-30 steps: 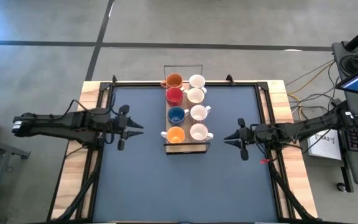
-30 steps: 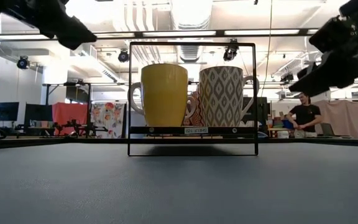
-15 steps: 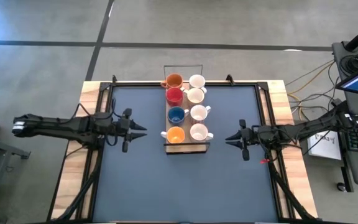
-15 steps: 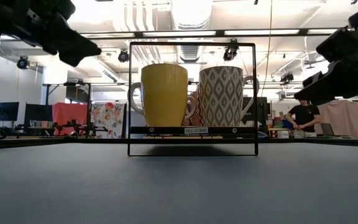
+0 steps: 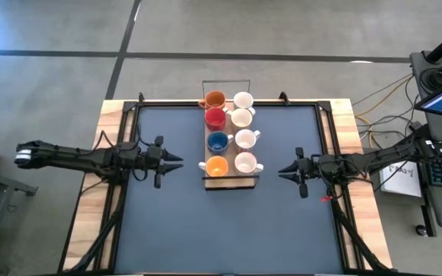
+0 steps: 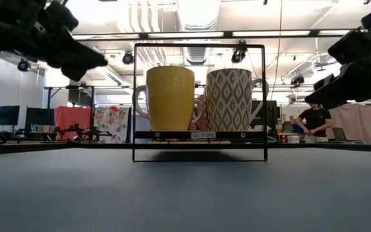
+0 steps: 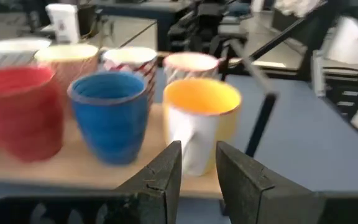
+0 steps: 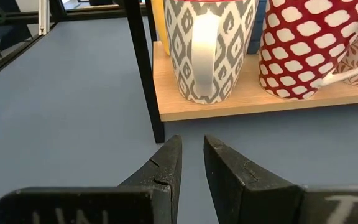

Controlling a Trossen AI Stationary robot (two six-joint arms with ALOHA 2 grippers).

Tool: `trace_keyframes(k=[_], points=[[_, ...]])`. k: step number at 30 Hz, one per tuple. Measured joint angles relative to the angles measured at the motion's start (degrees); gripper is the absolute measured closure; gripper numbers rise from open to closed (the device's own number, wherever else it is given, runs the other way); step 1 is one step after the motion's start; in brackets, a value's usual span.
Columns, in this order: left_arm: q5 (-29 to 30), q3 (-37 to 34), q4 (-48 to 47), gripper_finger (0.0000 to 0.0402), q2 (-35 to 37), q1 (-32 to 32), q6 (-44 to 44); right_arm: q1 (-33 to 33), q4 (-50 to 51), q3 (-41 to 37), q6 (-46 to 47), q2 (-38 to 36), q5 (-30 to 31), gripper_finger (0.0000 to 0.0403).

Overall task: Place coffee mugs
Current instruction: Return to Home Position

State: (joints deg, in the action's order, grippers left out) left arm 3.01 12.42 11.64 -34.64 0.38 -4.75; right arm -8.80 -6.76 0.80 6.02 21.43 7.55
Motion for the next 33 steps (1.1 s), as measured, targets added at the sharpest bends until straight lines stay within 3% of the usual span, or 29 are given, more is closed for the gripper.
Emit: trace_keyframes(k=[5, 16, 22, 33], points=[[3.6, -4.3, 2.1, 0.0319, -0.2, 0.0, -3.5, 0.0, 0.7, -0.1, 0.8, 0.0, 0.8, 0.0344], [5.4, -9.8, 5.7, 0.0319, 0.1, 0.0, -5.2, 0.0, 2.6, -0.1, -0.9, 0.0, 11.5, 0.0344], [5.8, -11.8, 5.8, 0.0319, 0.1, 0.2, -6.7, 0.0, 2.9, -0.1, -3.6, 0.0, 12.0, 0.0344], [10.3, -11.8, 7.9, 0.0319, 0.1, 0.2, 4.4, 0.0, 3.0, -0.1, -3.6, 0.0, 12.0, 0.0344]])
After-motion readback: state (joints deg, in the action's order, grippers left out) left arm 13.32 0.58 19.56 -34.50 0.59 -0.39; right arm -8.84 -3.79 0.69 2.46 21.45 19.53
